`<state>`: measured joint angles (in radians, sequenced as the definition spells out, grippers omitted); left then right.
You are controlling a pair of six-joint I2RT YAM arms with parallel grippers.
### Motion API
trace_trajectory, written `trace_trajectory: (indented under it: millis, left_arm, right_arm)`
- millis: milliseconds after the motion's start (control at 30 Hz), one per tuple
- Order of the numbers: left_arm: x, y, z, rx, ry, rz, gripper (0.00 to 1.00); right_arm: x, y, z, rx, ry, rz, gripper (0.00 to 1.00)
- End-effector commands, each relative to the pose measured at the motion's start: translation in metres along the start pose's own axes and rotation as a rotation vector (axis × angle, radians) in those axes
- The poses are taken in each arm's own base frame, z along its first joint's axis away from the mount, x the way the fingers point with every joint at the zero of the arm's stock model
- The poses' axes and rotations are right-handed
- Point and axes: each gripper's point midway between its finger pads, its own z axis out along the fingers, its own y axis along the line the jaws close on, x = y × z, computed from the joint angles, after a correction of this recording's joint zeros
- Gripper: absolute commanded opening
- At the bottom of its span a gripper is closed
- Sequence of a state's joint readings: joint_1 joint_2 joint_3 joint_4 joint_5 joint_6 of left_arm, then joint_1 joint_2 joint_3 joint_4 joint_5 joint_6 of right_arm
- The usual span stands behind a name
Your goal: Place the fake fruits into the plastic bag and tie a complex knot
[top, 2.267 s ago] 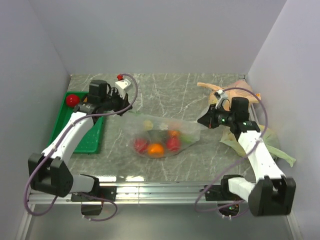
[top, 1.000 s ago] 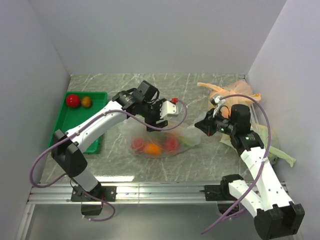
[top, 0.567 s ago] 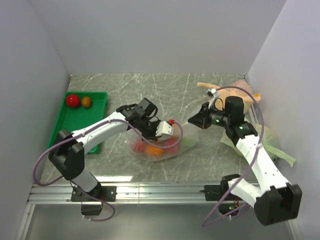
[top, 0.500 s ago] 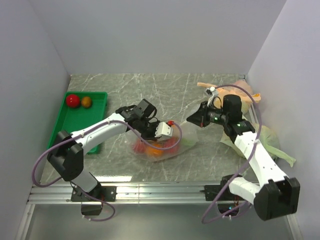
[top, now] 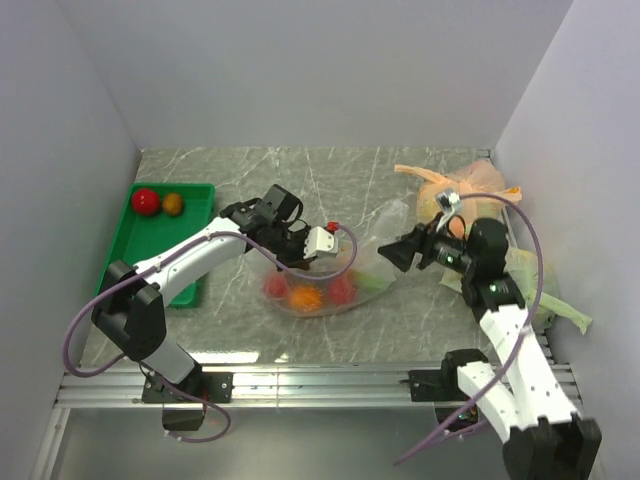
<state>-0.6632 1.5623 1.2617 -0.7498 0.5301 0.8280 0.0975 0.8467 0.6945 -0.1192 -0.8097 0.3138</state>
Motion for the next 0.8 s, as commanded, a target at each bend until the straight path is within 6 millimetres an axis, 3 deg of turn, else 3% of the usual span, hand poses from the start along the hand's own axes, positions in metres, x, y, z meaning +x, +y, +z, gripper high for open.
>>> trace_trajectory:
  millis: [0,133,233,267,333,367,400,433,500,600,633,700,767]
  left_arm:
    - [-0.015,-0.004,-0.005,0.023,-0.042,-0.016,0.0]
    - [-0.016,-0.004,-0.007,0.019,-0.046,-0.024,0.0]
    - [-0.016,-0.005,-0.009,0.011,-0.049,-0.02,0.0]
    - [-0.016,-0.006,-0.008,0.015,-0.047,-0.017,0.01]
    - [-0.014,-0.005,-0.007,0.014,-0.042,-0.02,0.0]
    - [-0.014,-0.006,-0.005,0.016,-0.039,-0.019,0.01]
    - [-0.013,-0.006,-0.004,0.019,-0.036,-0.02,0.0]
    - [-0.012,-0.006,-0.002,0.022,-0.033,-0.02,0.01]
    - [-0.013,-0.007,0.001,0.03,-0.036,-0.019,0.0]
    - [-0.013,-0.007,0.006,0.037,-0.038,-0.009,0.01]
    - [-0.013,-0.008,0.008,0.04,-0.039,0.004,0.01]
    - [-0.013,-0.012,0.011,0.054,-0.044,0.025,0.0]
    - [-0.009,-0.023,0.018,0.078,-0.018,0.073,0.01]
  right_arm:
    - [0.015,-0.003,-0.009,0.004,-0.058,-0.065,0.86]
    - [0.034,-0.017,-0.005,0.017,-0.114,-0.052,0.88]
    - [0.023,-0.019,0.002,-0.003,-0.191,-0.043,0.89]
    - [0.029,-0.023,0.008,-0.01,-0.17,0.009,0.89]
    - [0.02,-0.016,0.016,-0.065,-0.187,0.016,0.88]
    - [0.027,-0.013,0.025,-0.094,-0.156,0.075,0.85]
    - [0.026,-0.006,0.03,-0.123,-0.151,0.083,0.81]
    - [0.021,0.0,0.034,-0.147,-0.161,0.073,0.71]
    - [0.028,0.012,0.045,-0.183,-0.13,0.091,0.6]
    - [0.026,0.02,0.053,-0.202,-0.14,0.094,0.41]
    - [0.022,0.015,0.057,-0.167,-0.154,0.107,0.27]
    - [0.021,0.006,0.064,-0.126,-0.159,0.137,0.11]
    - [0.017,0.001,0.072,-0.1,-0.158,0.162,0.06]
